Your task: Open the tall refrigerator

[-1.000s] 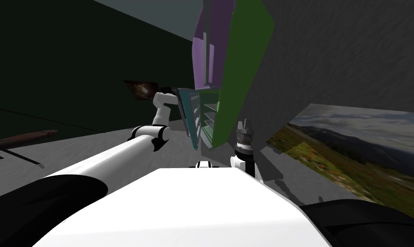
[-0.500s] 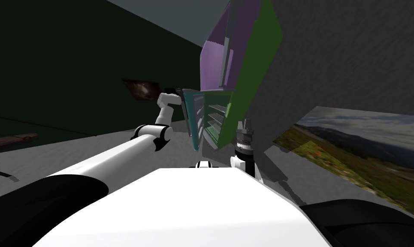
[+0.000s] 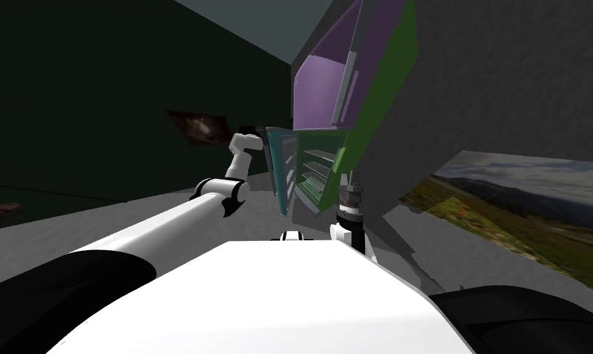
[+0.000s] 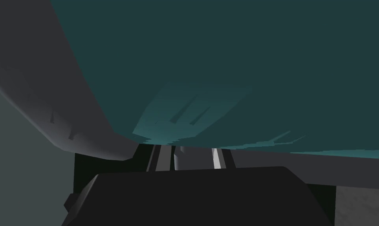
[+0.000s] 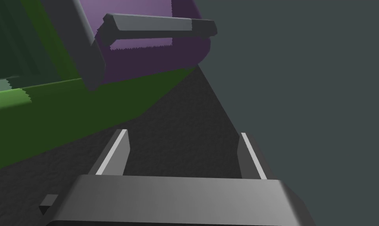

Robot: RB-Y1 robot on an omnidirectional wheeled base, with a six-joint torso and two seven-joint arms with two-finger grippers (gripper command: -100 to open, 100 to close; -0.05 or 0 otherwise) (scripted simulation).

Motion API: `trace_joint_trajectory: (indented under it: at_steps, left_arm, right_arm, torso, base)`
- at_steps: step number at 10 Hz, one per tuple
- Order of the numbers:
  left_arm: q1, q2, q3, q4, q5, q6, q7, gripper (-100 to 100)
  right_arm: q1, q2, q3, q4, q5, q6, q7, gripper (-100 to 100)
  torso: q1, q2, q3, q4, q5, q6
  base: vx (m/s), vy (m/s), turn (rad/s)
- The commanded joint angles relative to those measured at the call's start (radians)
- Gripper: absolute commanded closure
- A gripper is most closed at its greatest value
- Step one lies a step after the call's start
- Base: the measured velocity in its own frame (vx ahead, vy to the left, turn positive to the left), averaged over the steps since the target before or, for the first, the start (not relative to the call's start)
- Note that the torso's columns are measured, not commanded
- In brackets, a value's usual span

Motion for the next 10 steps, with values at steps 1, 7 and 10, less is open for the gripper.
trace_joint_trajectory:
  at_steps: [1,7,10]
  left_arm:
    - [-0.009,-0.013,-0.019,0.011,0.033,-0.008,-0.014,100]
    - [-0.031,-0.034,-0.047,0.008,0.082,-0.019,-0.033,100]
    - [-0.036,-0.052,-0.068,0.007,0.114,-0.02,-0.044,100]
  right_arm:
    - [0.0,0.0,0.0,0.0,0.0,0.0,0.0,0]
    - [0.0,0.0,0.0,0.0,0.0,0.0,0.0,0]
    - [0.0,0.0,0.0,0.0,0.0,0.0,0.0,0]
  torso:
    - [0.001,-0.002,-0.001,0.001,0.0,0.002]
    - [0.009,0.005,0.004,0.005,0.003,-0.004]
    - [0.002,0.002,0.001,0.003,0.001,-0.001]
  base:
    - [-0.003,0.331,-0.085]
    - [0.034,0.249,-0.077]
    - [0.097,0.358,-0.109]
